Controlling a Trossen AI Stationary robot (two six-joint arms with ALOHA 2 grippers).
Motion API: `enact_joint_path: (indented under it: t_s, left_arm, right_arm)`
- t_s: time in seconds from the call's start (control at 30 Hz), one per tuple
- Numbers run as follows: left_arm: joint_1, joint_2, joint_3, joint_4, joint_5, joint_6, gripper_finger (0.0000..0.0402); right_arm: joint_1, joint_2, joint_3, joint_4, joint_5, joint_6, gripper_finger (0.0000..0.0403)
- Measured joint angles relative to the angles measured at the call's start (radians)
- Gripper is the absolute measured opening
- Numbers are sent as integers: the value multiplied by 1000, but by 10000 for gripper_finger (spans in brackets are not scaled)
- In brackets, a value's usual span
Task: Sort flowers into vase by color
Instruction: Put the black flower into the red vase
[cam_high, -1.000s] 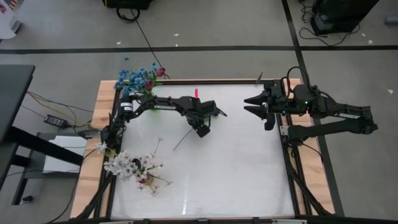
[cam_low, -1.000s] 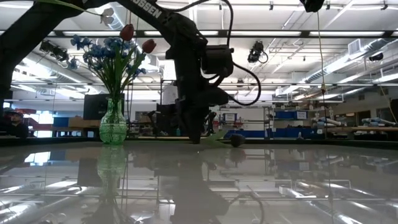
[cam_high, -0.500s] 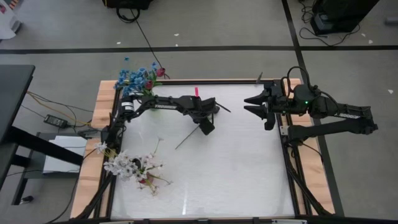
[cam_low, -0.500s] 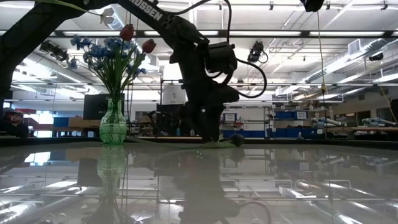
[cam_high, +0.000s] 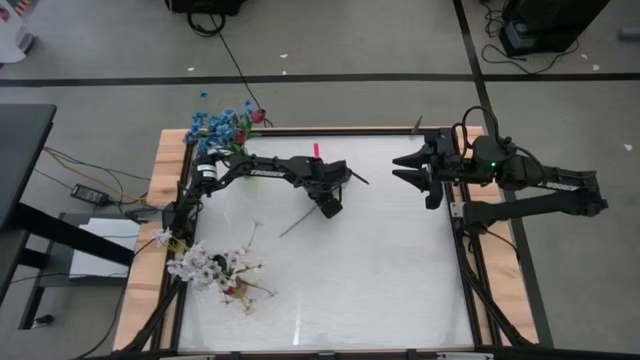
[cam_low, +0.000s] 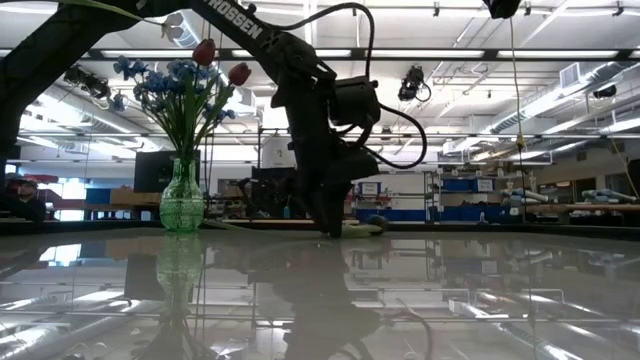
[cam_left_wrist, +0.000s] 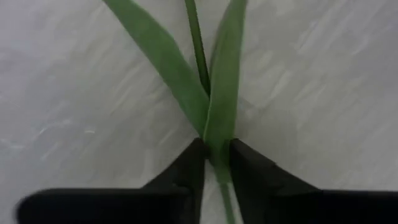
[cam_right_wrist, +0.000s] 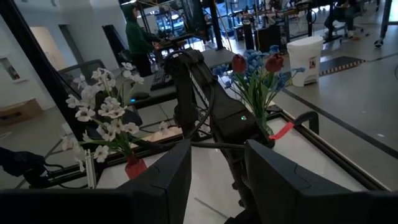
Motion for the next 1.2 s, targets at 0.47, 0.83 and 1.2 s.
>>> enact_joint_path:
  t_s: [0.47, 0.83, 1.2]
  left_arm:
    - [-14, -296, -6, -185, -19, 65, 11]
    - [-105, -726, -4, -260, 24, 241, 10]
    - [-159, -1131, -184, -86, 238, 302, 9]
  right_arm:
    - [0, 0, 0, -1, 0, 0, 159]
    - [0, 0, 0, 0, 0, 0, 159]
    - [0, 0, 0, 0, 0, 0, 159]
